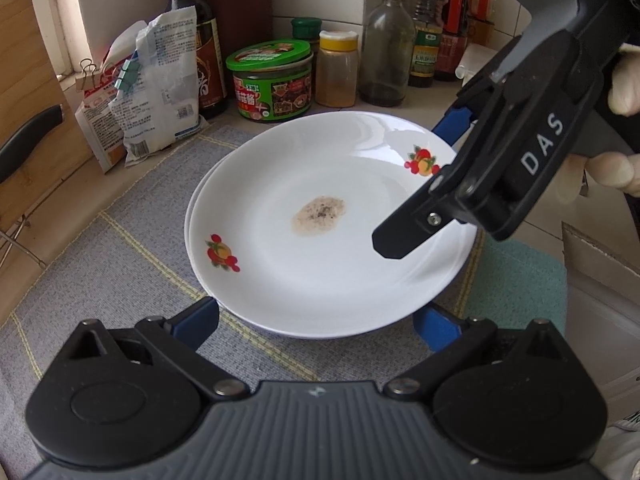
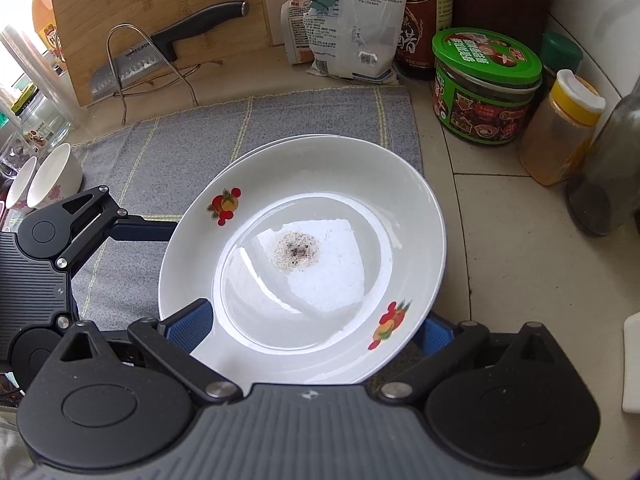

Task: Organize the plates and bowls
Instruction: 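Lower the plate onto the stack and open the right tool, then withdraw the right tool from the stack toward the white bowl, then grip the rim of the plain white bowl with the left tool, then lift and carry the white bowl with the left tool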

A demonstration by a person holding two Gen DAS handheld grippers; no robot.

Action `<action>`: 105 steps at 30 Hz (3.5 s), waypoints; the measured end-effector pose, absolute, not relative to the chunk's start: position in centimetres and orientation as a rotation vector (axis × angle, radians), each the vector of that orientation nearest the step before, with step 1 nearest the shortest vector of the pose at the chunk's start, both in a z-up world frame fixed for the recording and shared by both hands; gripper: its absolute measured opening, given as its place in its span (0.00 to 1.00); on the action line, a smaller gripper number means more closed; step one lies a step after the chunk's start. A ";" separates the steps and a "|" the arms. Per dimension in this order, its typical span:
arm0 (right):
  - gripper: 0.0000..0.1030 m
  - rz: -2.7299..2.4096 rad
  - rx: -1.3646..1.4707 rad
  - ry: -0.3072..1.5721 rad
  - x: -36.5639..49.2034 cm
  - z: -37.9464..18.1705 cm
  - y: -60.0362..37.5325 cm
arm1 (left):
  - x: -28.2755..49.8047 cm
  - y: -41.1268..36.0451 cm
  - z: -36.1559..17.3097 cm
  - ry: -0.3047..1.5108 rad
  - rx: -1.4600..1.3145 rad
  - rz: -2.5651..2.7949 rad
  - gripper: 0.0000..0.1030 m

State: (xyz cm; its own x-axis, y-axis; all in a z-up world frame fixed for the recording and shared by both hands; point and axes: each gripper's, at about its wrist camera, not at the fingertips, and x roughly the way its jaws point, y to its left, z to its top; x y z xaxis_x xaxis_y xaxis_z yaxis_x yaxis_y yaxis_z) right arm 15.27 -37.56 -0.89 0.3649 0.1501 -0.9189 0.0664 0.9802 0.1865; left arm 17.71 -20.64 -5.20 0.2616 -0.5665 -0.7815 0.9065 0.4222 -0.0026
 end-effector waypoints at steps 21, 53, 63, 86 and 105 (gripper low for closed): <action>1.00 -0.041 -0.037 1.061 13.4 0.8 -35.9 | 16.5 -18.5 -2.9 0.710 0.421 -1.021 0.99; 1.00 0.217 -0.123 0.867 13.7 0.2 -11.9 | 15.3 10.9 1.2 0.673 0.216 -0.580 0.99; 1.00 0.363 -0.183 0.846 13.5 -0.8 -0.7 | 16.9 18.5 0.0 0.706 0.216 -0.486 0.99; 1.00 0.494 -0.354 0.791 14.6 -4.2 9.6 | 20.9 20.8 -3.1 0.900 0.245 -0.571 0.74; 0.84 0.489 -0.331 0.796 14.9 -4.1 9.4 | 21.3 19.7 -3.2 0.946 0.220 -0.651 0.53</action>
